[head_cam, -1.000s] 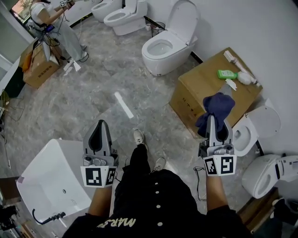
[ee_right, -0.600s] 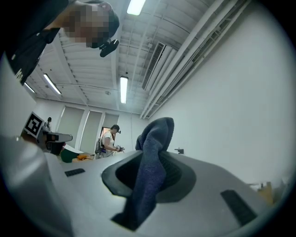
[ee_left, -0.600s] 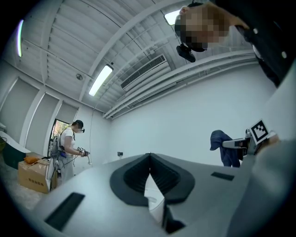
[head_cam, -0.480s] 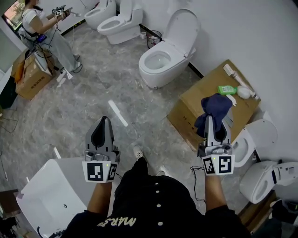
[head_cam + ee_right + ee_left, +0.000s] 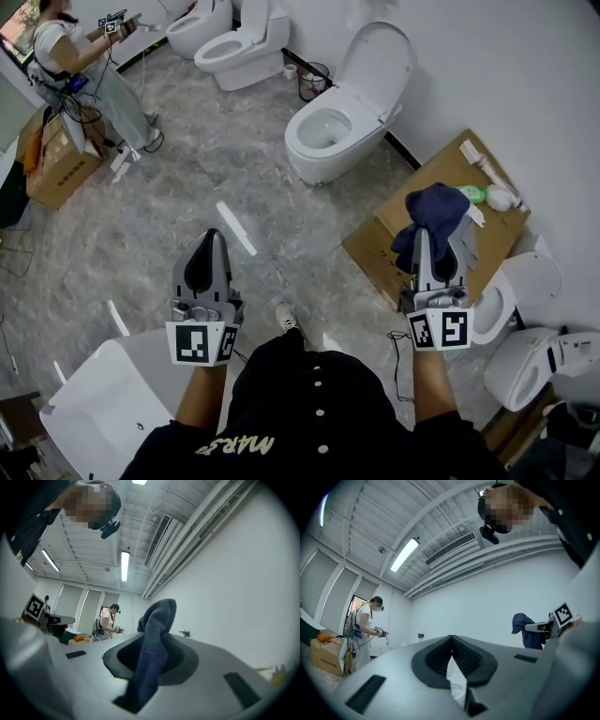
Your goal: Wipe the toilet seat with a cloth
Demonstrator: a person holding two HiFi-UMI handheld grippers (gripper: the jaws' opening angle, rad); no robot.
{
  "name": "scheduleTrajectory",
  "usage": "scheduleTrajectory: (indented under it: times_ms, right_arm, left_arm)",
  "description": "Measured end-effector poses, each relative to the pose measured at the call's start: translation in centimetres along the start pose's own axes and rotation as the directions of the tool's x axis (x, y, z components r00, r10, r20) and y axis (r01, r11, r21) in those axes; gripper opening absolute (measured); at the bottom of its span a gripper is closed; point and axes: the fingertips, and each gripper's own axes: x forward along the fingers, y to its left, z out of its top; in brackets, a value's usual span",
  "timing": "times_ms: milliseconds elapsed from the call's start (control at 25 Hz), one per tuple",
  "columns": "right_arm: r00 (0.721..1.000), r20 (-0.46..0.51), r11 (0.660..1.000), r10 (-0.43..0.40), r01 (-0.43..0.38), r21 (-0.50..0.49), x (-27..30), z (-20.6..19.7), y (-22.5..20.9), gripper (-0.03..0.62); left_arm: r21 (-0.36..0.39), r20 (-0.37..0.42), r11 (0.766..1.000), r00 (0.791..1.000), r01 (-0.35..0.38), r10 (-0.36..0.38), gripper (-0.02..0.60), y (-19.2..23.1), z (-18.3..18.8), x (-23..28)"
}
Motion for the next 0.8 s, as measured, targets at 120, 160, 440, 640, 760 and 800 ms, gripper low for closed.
scheduleTrajectory:
  times_ms: [120, 160, 440, 640, 760, 800]
  right_arm:
    - [1.0, 0.007, 1.0, -0.014, 0.014, -0.003, 1.6, -0.1, 0.5, 0.076]
    - [1.0, 0.009, 1.0, -0.019, 0.019, -0.004, 2.1, -0.1, 0.7, 0.077]
    - [0.999, 0.004, 0.999, -0.048, 0.048, -0.007, 4.8, -0.8, 1.6, 0.076]
    - [0.998, -0.003, 0.998, -0.061, 0.061, -0.005, 6.6, -1.8, 1.2, 0.077]
    - [0.998, -0.002, 0.998, -0.068, 0.068, 0.0, 8.1, -2.6, 0.4, 0.077]
    - [0.998, -0.003, 0.998, -0.069, 0.069, 0.003, 8.7, -2.8, 0.1, 0.077]
  left_arm:
    - [0.0, 0.001, 1.0, 1.0, 0.01, -0.01, 0.011, 1.5, -0.2, 1.2]
    - [0.0, 0.003, 1.0, 1.0, 0.013, -0.013, 0.011, 2.0, -0.2, 1.6]
    - [0.005, -0.002, 0.999, 0.999, 0.033, -0.033, 0.011, 5.0, -0.6, 3.9]
    - [-0.003, -0.024, 0.999, 0.999, 0.041, -0.041, 0.011, 5.7, -2.0, 5.6]
    - [-0.002, -0.03, 0.999, 0.999, 0.045, -0.045, 0.011, 5.8, -2.6, 7.2]
    - [0.0, -0.029, 0.999, 0.999, 0.046, -0.046, 0.011, 5.9, -2.7, 7.8]
